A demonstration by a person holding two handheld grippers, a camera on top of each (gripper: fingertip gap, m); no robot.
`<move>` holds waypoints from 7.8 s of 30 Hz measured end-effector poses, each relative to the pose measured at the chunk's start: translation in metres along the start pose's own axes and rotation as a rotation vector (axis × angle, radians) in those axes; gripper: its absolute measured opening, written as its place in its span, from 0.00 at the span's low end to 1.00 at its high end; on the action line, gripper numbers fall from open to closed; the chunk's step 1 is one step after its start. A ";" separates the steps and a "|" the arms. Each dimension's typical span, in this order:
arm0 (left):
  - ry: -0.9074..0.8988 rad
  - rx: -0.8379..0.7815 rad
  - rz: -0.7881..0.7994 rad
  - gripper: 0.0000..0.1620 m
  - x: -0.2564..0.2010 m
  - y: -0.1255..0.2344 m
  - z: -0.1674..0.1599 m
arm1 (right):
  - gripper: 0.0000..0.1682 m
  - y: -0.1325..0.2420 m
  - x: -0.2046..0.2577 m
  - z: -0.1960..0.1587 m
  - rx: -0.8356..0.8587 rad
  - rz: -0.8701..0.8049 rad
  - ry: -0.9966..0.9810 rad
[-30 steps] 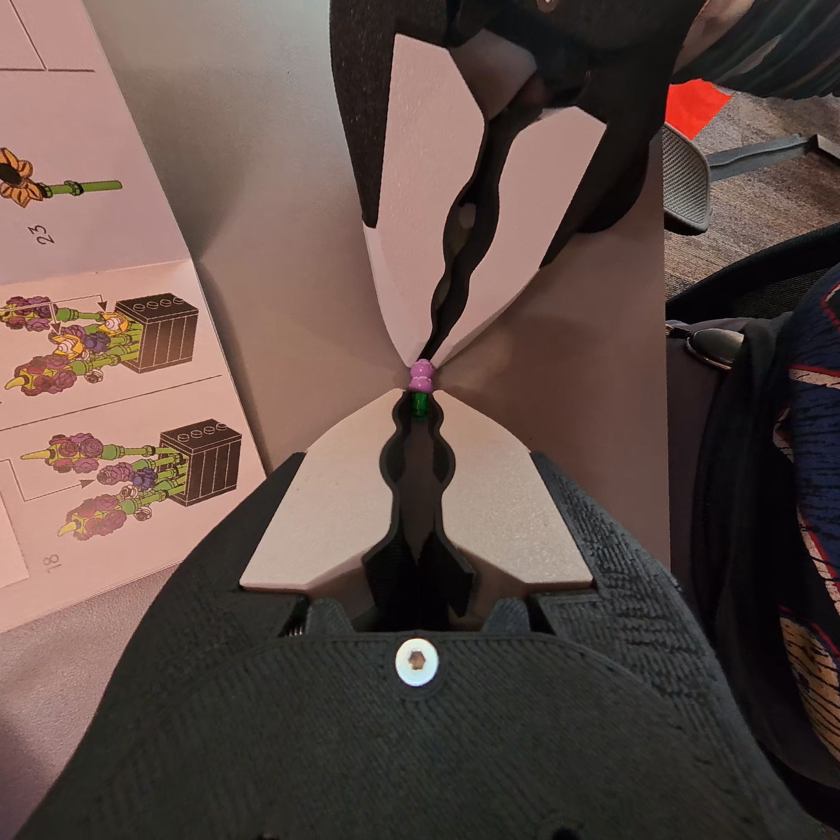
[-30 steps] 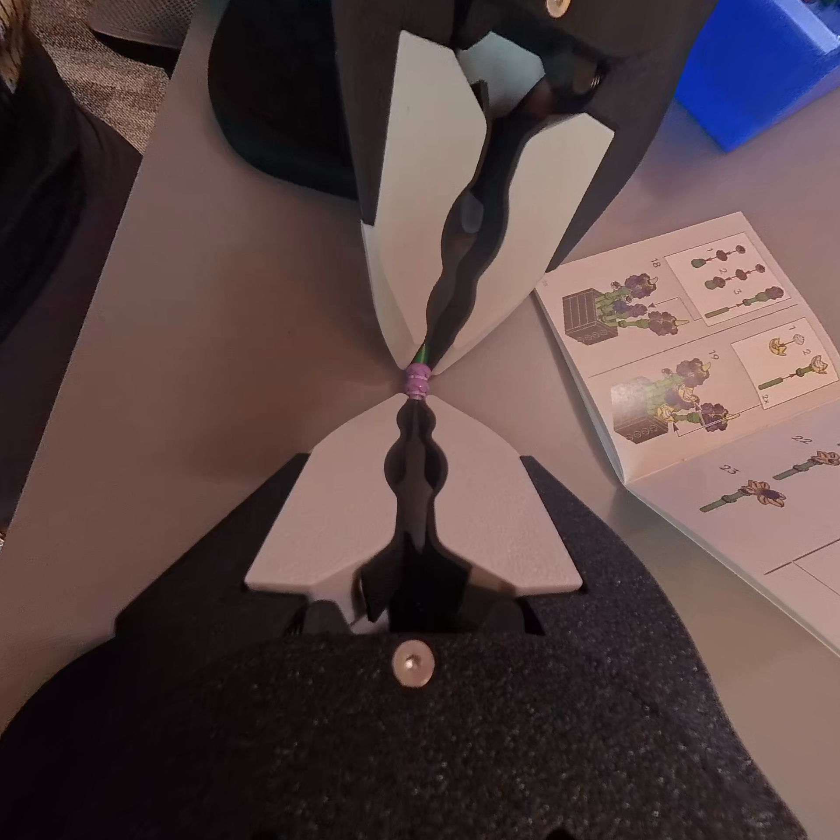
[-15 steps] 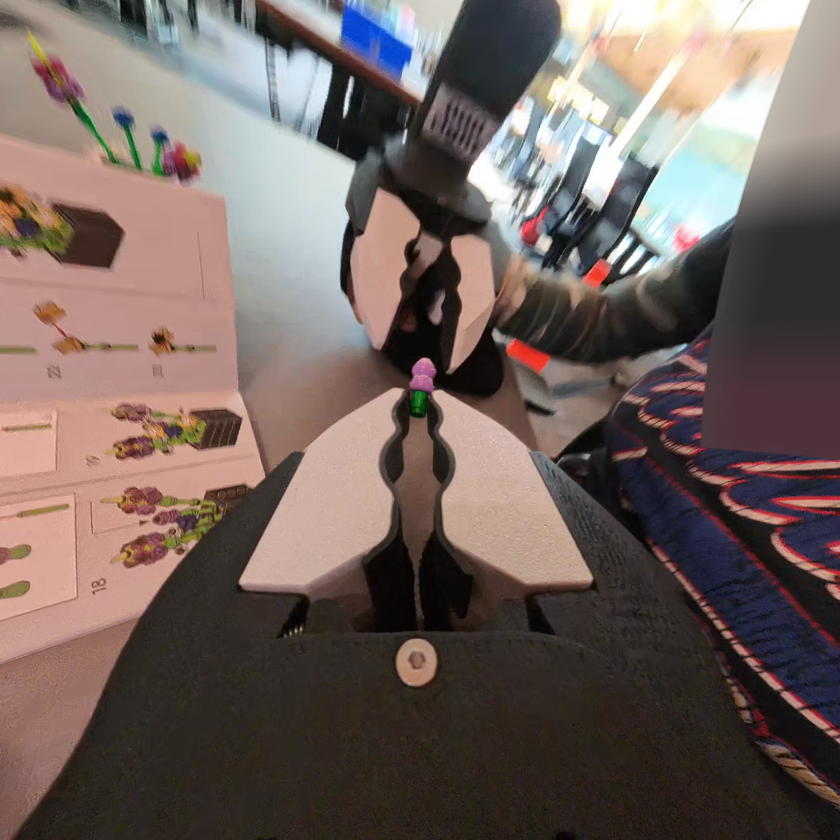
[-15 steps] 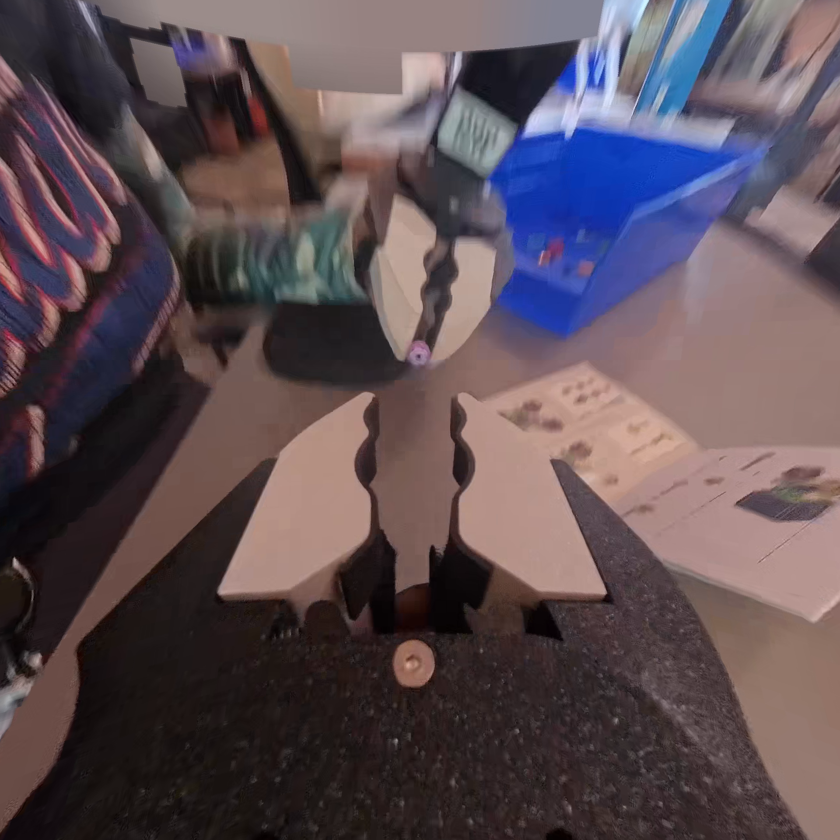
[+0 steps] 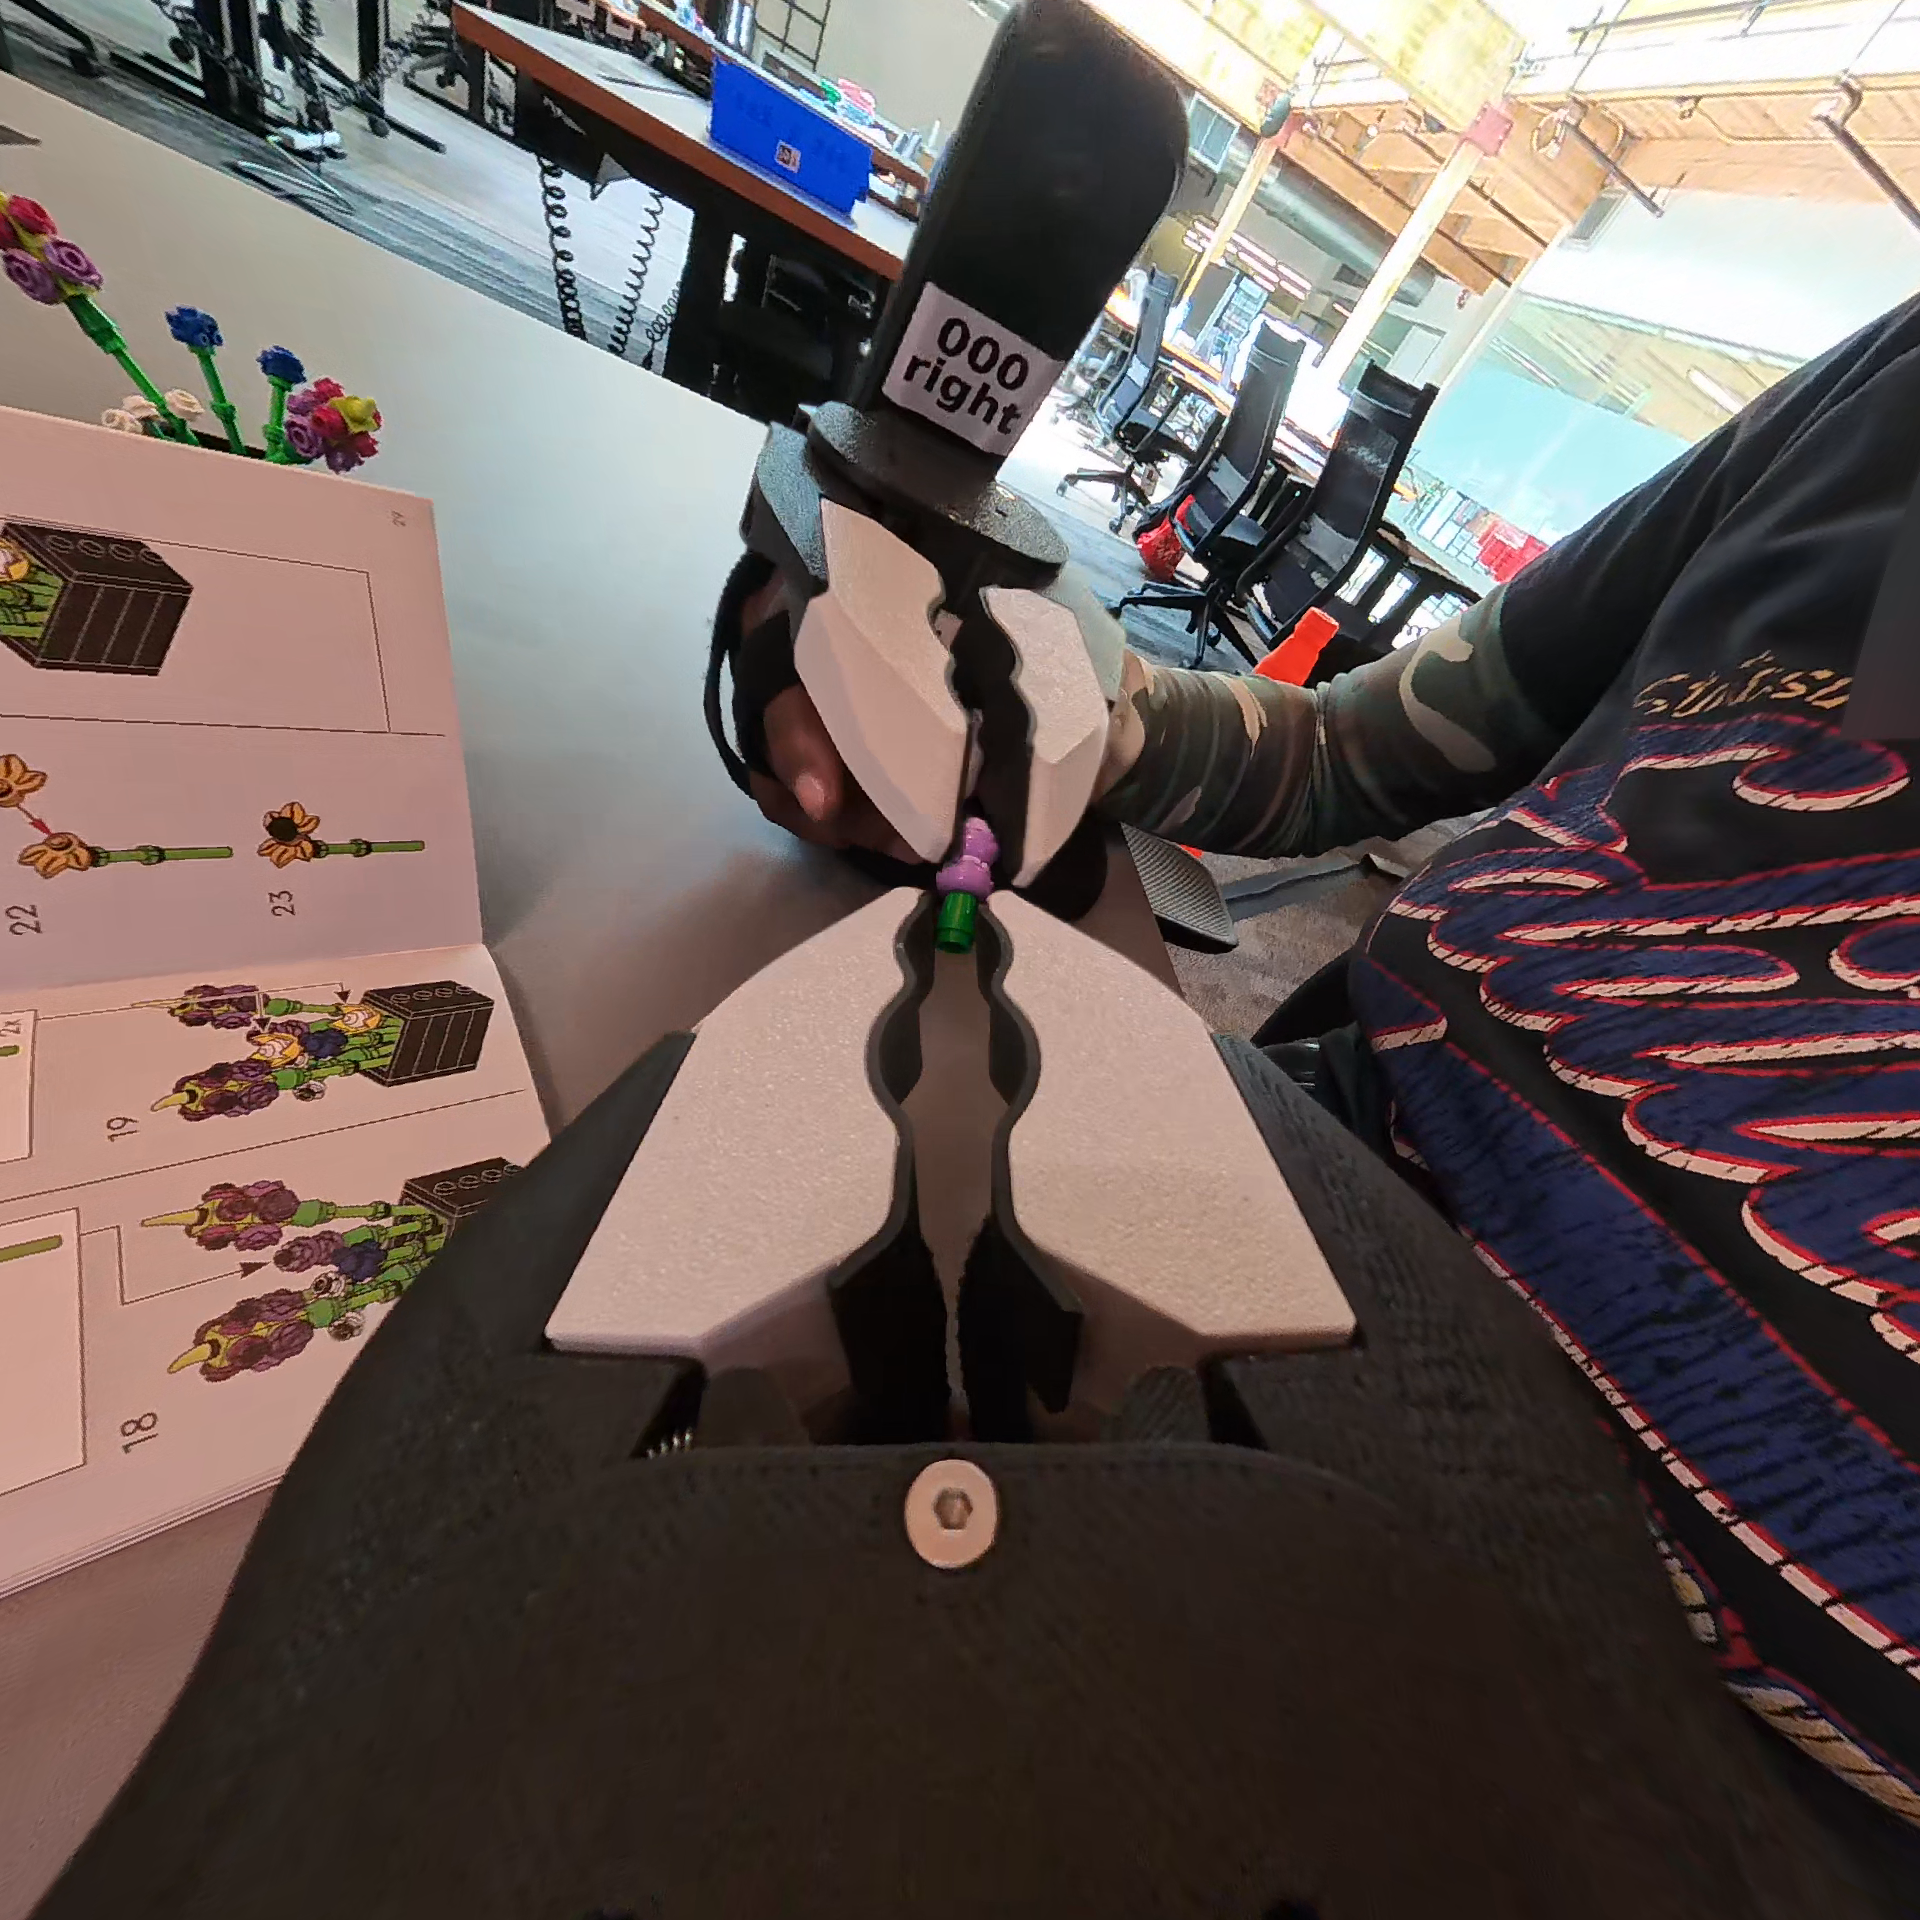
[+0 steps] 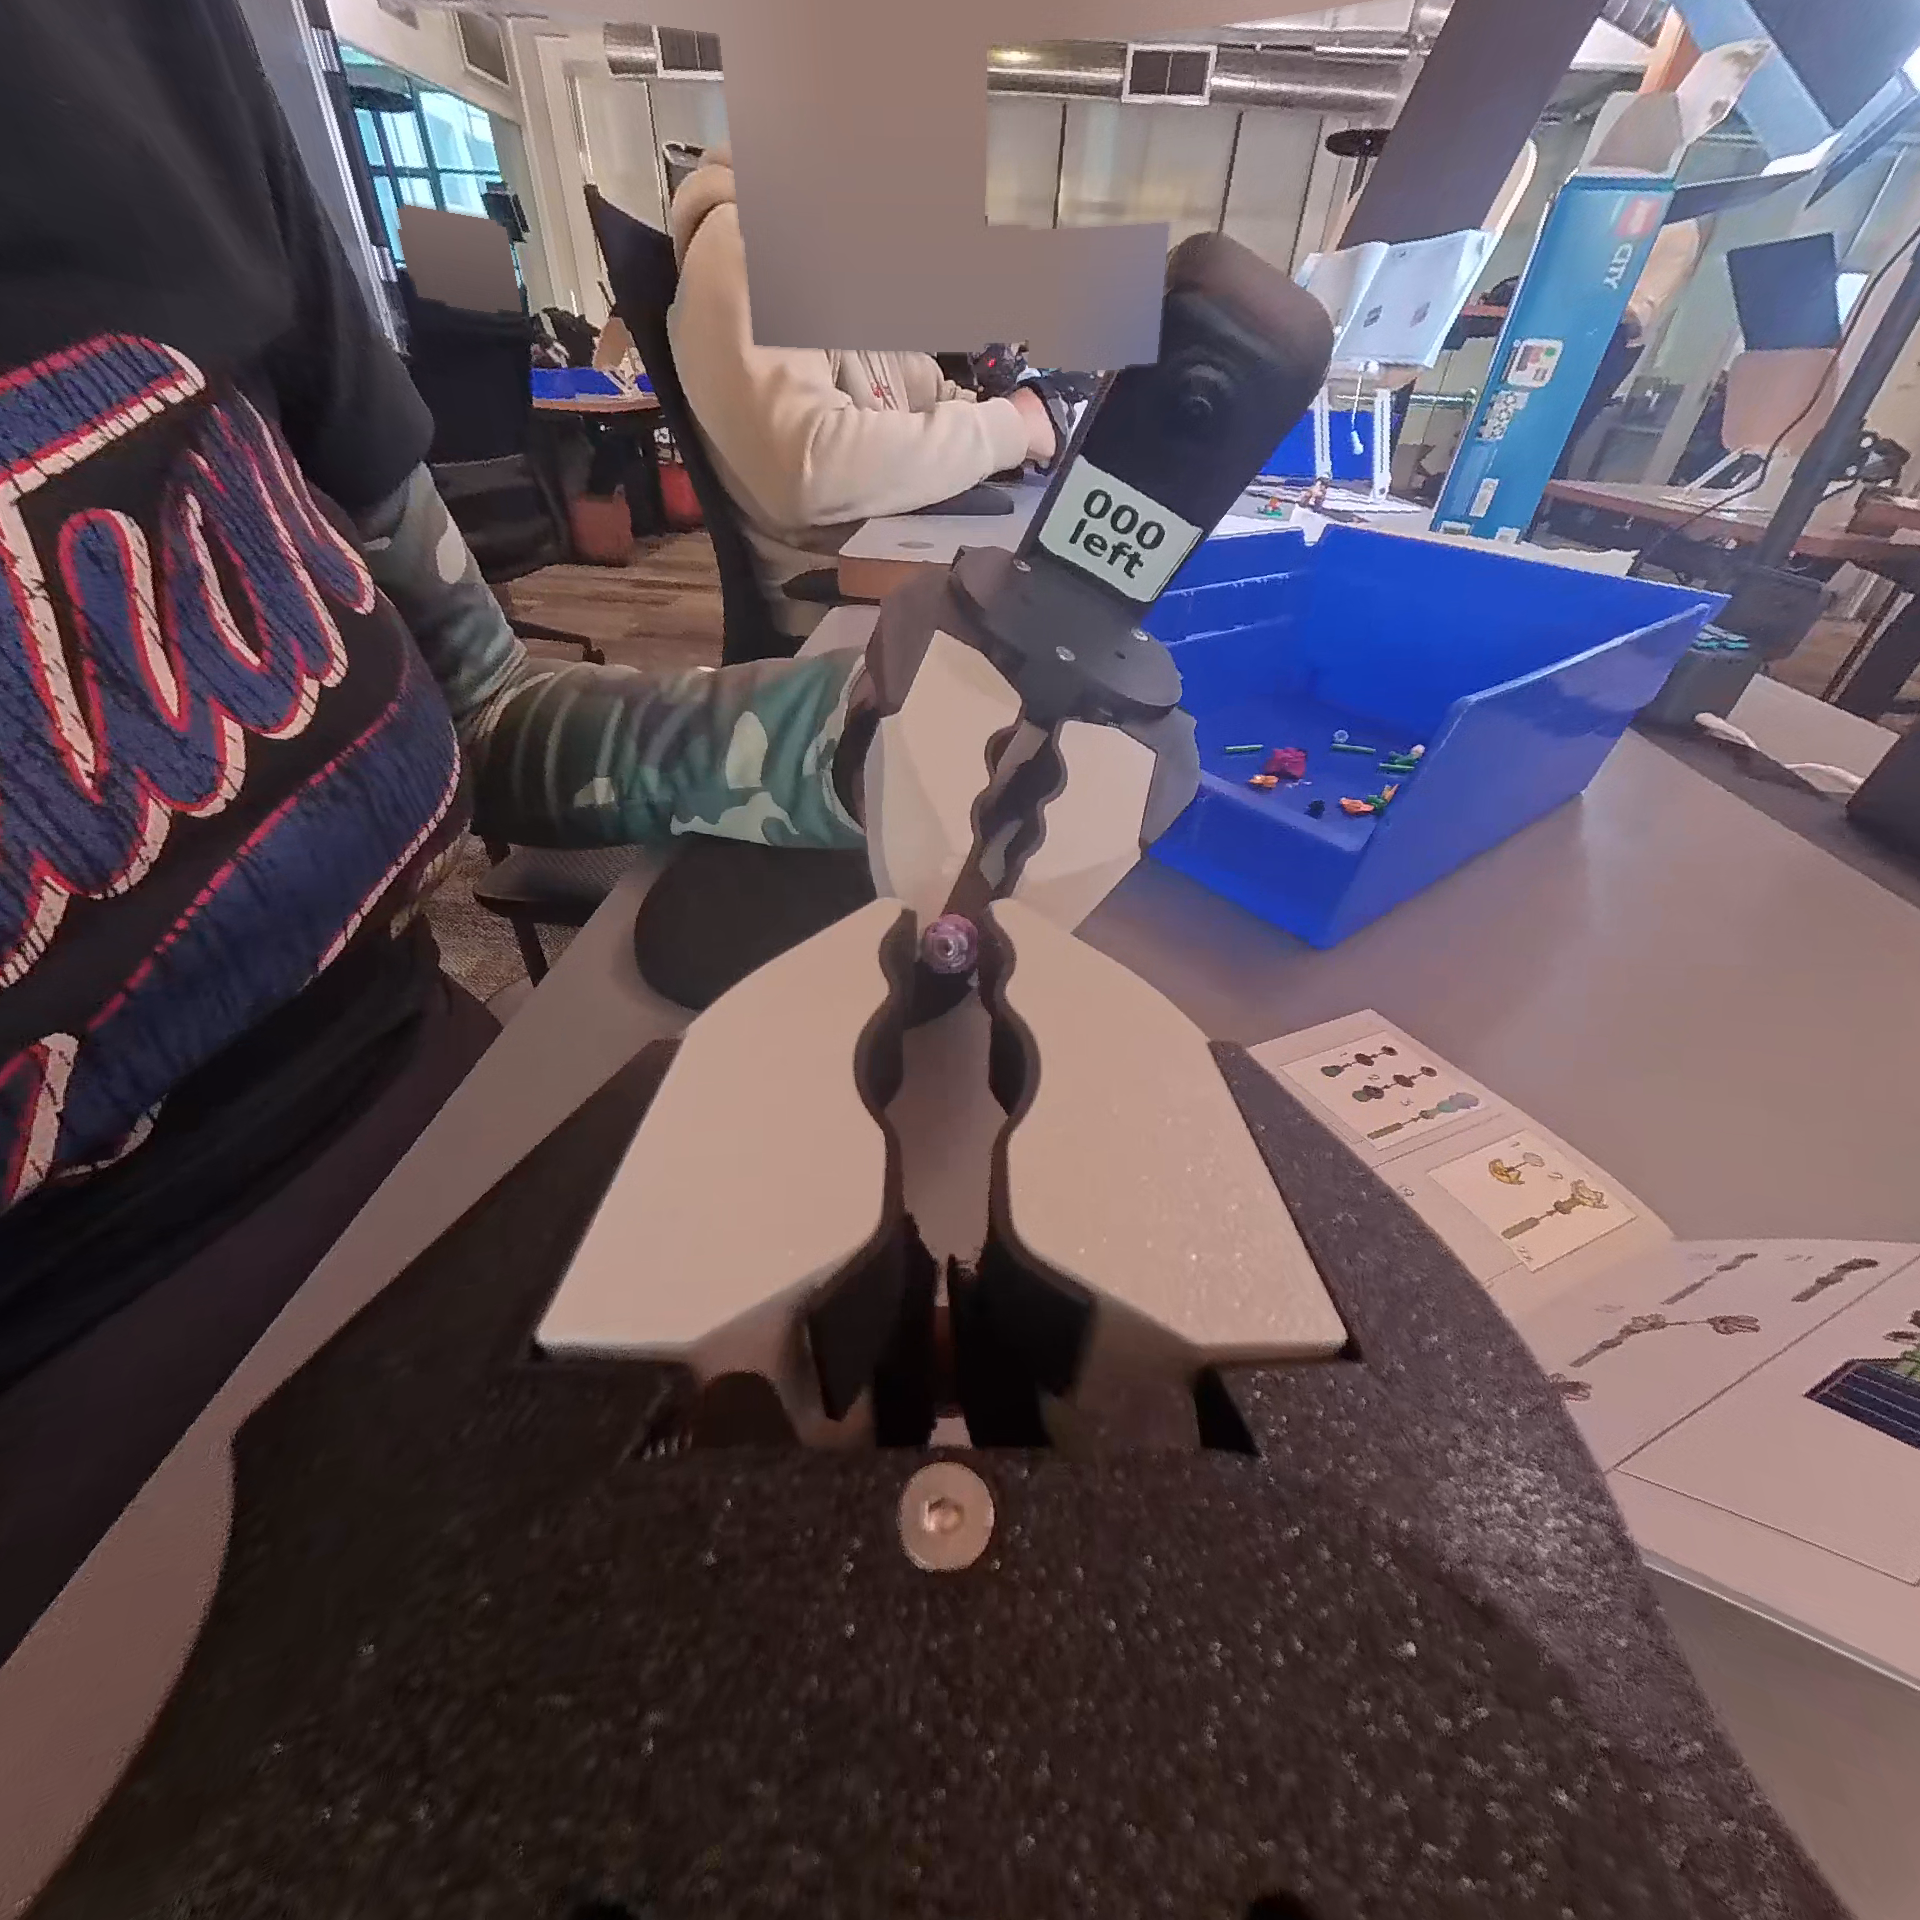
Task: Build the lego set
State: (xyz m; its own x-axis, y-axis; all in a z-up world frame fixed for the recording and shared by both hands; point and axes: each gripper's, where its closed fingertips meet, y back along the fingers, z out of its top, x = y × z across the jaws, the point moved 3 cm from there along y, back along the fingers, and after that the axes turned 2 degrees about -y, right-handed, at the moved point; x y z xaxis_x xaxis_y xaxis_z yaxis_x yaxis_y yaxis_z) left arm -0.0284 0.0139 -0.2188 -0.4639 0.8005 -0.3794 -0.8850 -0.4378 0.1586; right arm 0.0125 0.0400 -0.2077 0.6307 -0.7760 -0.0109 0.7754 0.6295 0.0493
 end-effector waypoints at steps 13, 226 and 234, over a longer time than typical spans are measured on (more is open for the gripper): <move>0.007 -0.010 0.060 0.13 0.005 0.000 0.002 | 0.05 0.014 -0.010 0.005 -0.071 -0.030 -0.063; 0.001 0.134 0.365 0.02 0.065 -0.019 -0.008 | 0.06 0.023 -0.069 -0.032 -0.047 -0.280 -0.842; 0.036 0.122 0.369 0.02 0.068 -0.018 -0.008 | 0.06 0.018 -0.070 -0.033 -0.052 -0.313 -0.820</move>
State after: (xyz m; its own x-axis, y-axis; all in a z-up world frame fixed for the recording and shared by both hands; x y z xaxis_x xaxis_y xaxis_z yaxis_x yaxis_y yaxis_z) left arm -0.0434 0.0728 -0.2542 -0.7520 0.5829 -0.3078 -0.6583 -0.6400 0.3962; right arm -0.0167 0.1072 -0.2385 0.1830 -0.6844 0.7058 0.9221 0.3684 0.1182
